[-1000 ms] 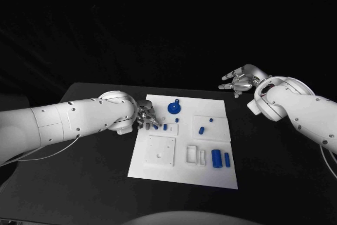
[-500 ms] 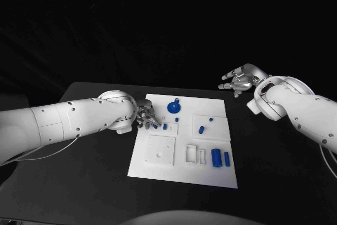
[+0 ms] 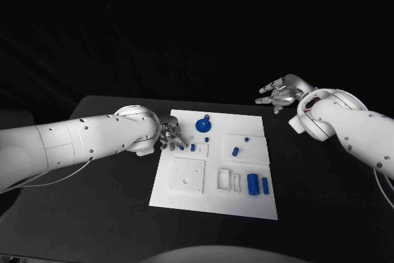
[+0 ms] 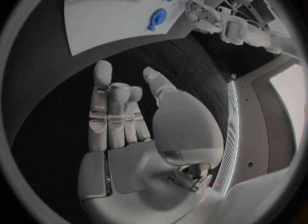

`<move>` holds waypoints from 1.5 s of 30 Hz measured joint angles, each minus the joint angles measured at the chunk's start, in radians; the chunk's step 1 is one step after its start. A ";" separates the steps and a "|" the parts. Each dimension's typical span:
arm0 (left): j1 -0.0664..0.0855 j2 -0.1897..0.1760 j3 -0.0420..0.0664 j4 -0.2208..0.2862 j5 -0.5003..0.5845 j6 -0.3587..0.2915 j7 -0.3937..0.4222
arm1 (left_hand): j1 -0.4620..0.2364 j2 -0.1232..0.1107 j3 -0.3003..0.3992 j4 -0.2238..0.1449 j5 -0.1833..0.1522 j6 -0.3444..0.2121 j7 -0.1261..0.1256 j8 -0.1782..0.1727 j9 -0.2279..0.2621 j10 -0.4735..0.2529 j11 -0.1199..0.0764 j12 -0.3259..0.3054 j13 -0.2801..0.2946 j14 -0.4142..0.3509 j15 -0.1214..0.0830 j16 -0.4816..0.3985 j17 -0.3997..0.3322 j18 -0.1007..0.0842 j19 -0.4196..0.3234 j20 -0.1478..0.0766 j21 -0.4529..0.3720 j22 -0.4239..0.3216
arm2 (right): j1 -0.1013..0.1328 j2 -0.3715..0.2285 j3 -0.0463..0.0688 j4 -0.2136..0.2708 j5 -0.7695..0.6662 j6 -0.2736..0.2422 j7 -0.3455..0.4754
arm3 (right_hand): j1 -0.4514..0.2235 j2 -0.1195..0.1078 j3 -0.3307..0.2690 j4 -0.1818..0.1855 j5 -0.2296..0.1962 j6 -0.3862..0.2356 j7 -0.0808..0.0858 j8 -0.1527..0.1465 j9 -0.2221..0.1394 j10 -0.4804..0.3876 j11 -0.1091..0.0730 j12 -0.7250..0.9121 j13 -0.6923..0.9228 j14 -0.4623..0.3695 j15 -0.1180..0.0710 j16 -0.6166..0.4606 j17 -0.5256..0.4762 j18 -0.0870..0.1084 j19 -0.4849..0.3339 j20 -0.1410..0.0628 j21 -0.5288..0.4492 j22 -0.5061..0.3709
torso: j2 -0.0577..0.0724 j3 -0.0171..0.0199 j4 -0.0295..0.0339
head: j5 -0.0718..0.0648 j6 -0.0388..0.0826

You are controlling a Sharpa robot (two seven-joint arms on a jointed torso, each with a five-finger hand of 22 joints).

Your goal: Assemble the parts on the task board

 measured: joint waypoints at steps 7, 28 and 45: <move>0.000 0.002 0.000 -0.002 -0.003 0.003 0.002 | 0.000 0.000 0.000 0.000 0.000 0.002 0.002 0.001 0.001 0.000 0.000 0.000 0.000 0.000 0.000 0.000 0.000 0.000 0.000 0.000 0.000 0.000 | 0.000 0.000 0.000 0.000 0.000 0.000 0.000 | 0.000 0.000 0.000 0.000 0.000 0.000 0.000 0.000 0.000 0.000 0.000 0.000 0.000 0.000 0.000 0.000 0.000 0.000 0.000 0.000 0.000 0.000 | 0.000 0.0007 -0.0001 | 0.000 -0.001; -0.002 -0.001 0.001 -0.004 -0.005 0.011 0.002 | 0.000 0.000 0.004 0.004 -0.002 -0.001 -0.001 -0.003 -0.001 0.000 0.000 0.000 0.001 0.000 0.000 0.000 -0.001 0.000 0.000 0.000 0.000 0.000 | -0.001 0.000 0.000 0.000 0.000 0.000 0.001 | 0.000 0.000 0.000 0.000 0.000 0.000 0.000 0.000 0.000 0.000 0.000 0.000 0.000 0.000 0.000 0.000 0.000 0.000 0.000 0.000 0.000 0.000 | 0.000 0.0007 0.0005 | -0.001 -0.006; -0.002 0.000 0.002 -0.006 -0.004 0.014 0.000 | 0.000 0.000 0.004 0.004 -0.002 0.000 0.000 -0.001 0.000 0.000 0.000 0.000 0.001 0.000 0.000 0.000 -0.001 0.000 0.000 0.000 0.000 -0.001 | -0.001 0.000 0.000 0.000 0.000 0.001 0.001 | 0.000 0.000 0.000 0.000 0.000 0.000 0.000 0.000 0.000 0.000 0.000 0.000 0.000 0.000 0.000 0.000 0.000 0.000 0.000 0.000 0.000 0.000 | 0.000 0.0005 -0.0001 | 0.000 -0.007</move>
